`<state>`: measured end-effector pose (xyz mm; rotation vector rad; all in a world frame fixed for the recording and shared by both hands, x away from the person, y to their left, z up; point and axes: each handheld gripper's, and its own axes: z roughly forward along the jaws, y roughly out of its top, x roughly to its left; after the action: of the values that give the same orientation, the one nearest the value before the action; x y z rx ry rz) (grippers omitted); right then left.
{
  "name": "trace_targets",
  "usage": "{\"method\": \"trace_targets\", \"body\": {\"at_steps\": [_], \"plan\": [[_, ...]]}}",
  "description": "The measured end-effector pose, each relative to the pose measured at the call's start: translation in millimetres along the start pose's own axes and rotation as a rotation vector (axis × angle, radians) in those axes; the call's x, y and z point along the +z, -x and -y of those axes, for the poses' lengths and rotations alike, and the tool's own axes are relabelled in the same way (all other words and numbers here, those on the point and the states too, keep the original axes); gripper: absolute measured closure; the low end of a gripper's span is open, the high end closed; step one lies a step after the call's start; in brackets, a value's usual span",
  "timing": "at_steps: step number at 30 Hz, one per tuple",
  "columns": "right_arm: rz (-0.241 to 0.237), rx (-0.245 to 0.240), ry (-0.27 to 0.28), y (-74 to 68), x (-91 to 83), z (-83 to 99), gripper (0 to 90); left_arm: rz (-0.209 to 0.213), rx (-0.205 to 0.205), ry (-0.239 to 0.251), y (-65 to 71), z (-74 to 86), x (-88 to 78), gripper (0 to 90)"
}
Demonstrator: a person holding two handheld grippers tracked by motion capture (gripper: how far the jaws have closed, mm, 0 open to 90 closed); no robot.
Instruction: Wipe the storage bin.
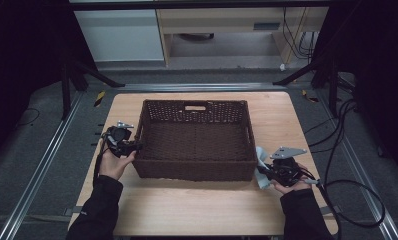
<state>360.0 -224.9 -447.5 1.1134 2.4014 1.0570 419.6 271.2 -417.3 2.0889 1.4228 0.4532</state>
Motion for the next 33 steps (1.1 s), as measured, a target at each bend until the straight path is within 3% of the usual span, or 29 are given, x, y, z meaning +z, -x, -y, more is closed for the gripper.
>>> {"method": "trace_targets", "body": {"at_steps": [5,8,22,25,30,33], "plan": [[0.021,-0.032,0.095,-6.3,-28.0,-16.7,82.9,-0.001,0.001,-0.002,0.0,0.0,-0.1,71.5],[0.025,-0.05,0.108,-10.0,-33.9,-20.1,82.9,-0.001,0.0,0.0,0.0,0.0,-0.1,71.5],[-0.008,-0.02,-0.032,-13.3,-4.2,11.0,82.9,0.0,-0.002,-0.001,-0.2,0.1,-0.1,71.5],[0.001,-0.02,0.0,-14.0,-12.4,6.5,82.9,0.001,-0.002,-0.001,-0.3,0.0,-0.1,71.5],[0.025,-0.027,0.111,-19.3,-40.3,-9.1,82.8,0.0,-0.002,-0.001,-0.2,0.0,-0.1,71.5],[0.033,-0.036,0.114,-23.4,-44.3,-12.2,82.8,0.0,-0.002,-0.001,0.0,0.0,0.0,71.5]]}}
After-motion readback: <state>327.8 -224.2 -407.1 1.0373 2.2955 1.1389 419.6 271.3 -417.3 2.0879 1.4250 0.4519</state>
